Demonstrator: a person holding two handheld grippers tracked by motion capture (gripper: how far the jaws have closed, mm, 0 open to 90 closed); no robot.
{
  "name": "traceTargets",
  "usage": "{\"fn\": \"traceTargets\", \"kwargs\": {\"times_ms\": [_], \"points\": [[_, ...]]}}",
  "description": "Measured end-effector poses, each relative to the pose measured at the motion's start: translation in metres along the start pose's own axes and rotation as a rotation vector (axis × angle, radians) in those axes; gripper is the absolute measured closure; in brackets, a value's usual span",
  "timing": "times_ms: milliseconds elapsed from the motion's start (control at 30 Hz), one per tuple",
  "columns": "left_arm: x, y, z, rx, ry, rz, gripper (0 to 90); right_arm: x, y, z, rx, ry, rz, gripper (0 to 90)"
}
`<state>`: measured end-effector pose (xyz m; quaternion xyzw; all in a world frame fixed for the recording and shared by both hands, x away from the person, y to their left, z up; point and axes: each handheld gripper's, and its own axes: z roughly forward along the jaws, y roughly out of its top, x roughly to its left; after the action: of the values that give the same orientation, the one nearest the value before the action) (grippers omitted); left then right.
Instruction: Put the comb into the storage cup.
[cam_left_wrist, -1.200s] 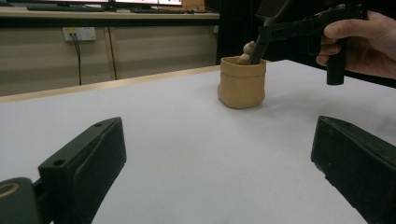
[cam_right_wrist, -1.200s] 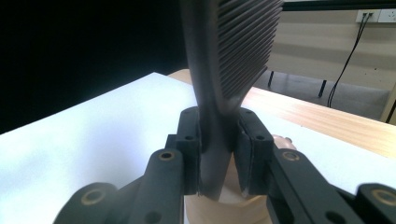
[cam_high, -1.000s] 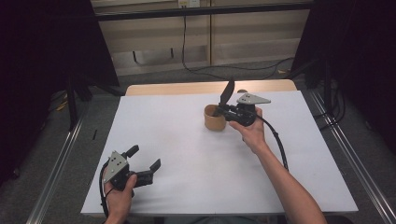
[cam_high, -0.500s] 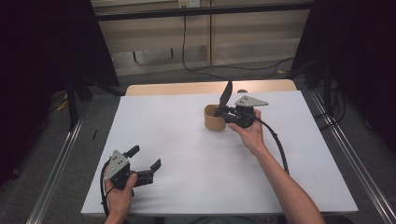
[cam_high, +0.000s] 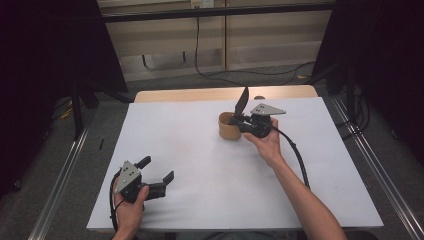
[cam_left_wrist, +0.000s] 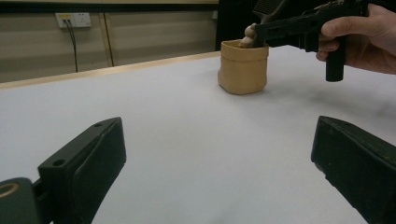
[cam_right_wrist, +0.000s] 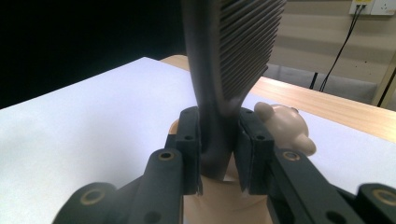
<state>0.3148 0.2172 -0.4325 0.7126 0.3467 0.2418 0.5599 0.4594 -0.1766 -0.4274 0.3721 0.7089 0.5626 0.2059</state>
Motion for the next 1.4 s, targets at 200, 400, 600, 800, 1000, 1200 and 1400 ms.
{"fn": "traceTargets", "kwargs": {"times_ms": [200,400,600,800,1000,1200,1400], "points": [[0.001,-0.001,0.0,0.002,0.011,-0.004,3.4,0.0,0.0,-0.001,0.01,0.004,0.011,71.3],[0.0,-0.001,0.0,0.008,0.011,-0.004,3.4,0.001,-0.003,-0.006,0.007,-0.003,0.018,69.0],[0.0,-0.001,0.001,0.011,0.007,0.001,3.4,-0.003,-0.005,-0.012,0.014,-0.018,0.026,63.6],[0.0,0.001,-0.001,-0.012,0.007,0.0,3.4,-0.003,-0.004,-0.017,0.008,-0.025,0.042,48.6],[0.002,0.001,-0.003,-0.026,0.015,-0.014,3.4,-0.001,-0.001,-0.021,-0.005,-0.041,0.028,32.1],[0.002,0.001,-0.002,-0.028,0.024,-0.017,3.5,-0.002,-0.002,-0.024,-0.021,-0.065,0.036,14.2],[0.004,0.001,-0.004,-0.051,0.031,-0.043,3.5,-0.002,-0.005,-0.029,-0.019,-0.098,0.039,3.1]]}}
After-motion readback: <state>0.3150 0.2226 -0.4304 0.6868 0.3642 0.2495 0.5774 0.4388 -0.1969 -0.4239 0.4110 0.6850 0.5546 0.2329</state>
